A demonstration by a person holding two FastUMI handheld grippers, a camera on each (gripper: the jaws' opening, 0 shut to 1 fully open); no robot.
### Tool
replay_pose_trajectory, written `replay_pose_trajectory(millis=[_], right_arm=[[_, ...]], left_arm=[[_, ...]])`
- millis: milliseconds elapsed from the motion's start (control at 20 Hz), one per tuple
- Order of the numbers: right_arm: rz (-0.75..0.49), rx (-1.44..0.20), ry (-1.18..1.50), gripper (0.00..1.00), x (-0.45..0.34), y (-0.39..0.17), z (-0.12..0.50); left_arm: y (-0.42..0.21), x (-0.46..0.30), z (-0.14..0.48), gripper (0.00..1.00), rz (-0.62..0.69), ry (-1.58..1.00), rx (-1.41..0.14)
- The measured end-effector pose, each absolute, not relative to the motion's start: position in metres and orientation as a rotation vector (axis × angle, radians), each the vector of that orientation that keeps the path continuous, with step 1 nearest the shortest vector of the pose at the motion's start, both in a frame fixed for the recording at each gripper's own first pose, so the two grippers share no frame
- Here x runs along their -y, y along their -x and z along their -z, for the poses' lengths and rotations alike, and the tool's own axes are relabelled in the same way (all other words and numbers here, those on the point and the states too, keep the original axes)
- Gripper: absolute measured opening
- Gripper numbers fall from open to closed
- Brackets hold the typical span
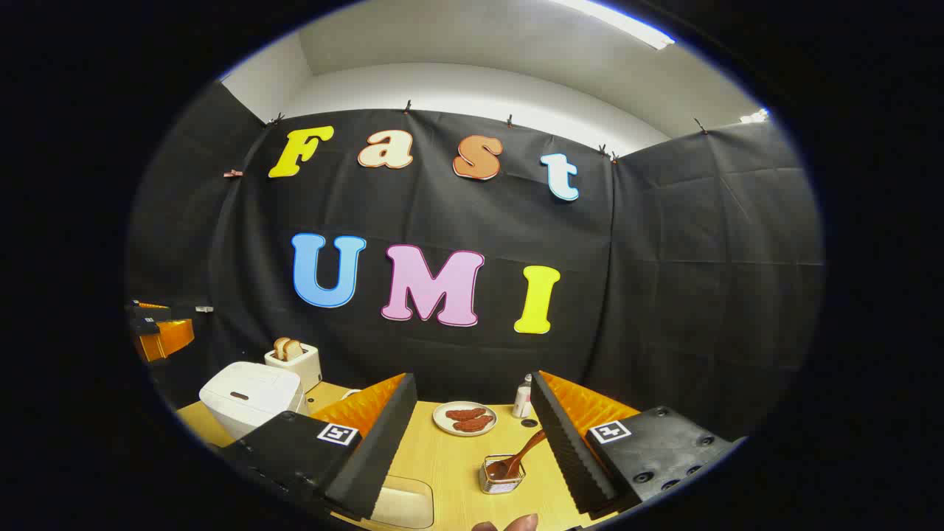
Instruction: Close the left gripper, press the button to open the rice cooker; take a wooden spoon from the chopstick holder with the right hand, scoop a spoonful of rice and pour it into the rice cooker, then put the wooden spoon back into the chopstick holder.
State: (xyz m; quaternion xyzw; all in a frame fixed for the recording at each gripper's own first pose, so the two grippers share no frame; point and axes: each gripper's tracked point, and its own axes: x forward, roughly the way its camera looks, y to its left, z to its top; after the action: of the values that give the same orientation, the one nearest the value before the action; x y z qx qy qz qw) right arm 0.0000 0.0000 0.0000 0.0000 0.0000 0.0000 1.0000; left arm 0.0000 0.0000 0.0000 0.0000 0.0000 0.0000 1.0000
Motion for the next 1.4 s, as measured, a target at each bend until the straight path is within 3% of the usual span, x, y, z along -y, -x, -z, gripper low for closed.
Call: replay_pose_trajectory(millis=[1050,1100,1300,1400], right_arm=[[0.005,-0.017,0.004,0.98,0.004,0.001,0.013],[0.007,-0.018,0.006,0.98,0.005,0.001,0.013],[0.016,-0.016,-0.003,0.98,0.008,0.000,0.014],[0.018,-0.022,-0.001,0.98,0.008,-0.002,0.017]], left_arm=[[-0.003,0.004,0.000,0.92,0.018,-0.020,0.015],[-0.003,0.002,-0.001,0.87,0.017,-0.016,0.016],[-0.010,-0.010,0.000,0.38,-0.007,-0.029,0.022],[-0.020,-0.005,0.009,0.13,0.053,-0.032,-0.006]])
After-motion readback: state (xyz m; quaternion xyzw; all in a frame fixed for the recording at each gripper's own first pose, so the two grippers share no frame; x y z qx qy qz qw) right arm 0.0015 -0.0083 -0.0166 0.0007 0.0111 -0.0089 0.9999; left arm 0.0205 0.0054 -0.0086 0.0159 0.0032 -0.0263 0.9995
